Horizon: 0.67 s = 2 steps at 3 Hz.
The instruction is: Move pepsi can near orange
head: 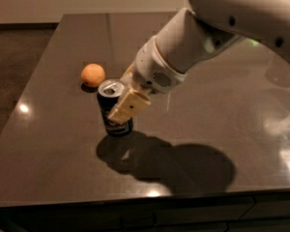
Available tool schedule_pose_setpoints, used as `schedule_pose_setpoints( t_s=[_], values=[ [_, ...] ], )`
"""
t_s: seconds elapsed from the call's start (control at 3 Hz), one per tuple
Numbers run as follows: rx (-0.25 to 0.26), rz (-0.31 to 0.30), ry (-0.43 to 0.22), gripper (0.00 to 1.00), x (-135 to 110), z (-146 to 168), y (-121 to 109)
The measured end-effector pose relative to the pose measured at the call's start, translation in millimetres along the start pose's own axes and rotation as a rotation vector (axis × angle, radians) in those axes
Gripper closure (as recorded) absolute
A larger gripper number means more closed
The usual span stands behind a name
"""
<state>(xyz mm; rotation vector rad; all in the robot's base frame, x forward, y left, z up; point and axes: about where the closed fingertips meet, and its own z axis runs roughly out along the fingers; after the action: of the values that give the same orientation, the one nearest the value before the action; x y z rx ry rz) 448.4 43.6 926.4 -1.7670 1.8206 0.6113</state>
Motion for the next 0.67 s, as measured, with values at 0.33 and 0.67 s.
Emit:
schedule_pose_setpoints(
  t_s=[0.33,0.67],
  values=[
    [0.030,0.057,-0.029,1.00,-17.3,16.3,-33.7],
    [0.080,0.098,-0.053,1.00,-28.2,35.7,-66.8]
  ],
)
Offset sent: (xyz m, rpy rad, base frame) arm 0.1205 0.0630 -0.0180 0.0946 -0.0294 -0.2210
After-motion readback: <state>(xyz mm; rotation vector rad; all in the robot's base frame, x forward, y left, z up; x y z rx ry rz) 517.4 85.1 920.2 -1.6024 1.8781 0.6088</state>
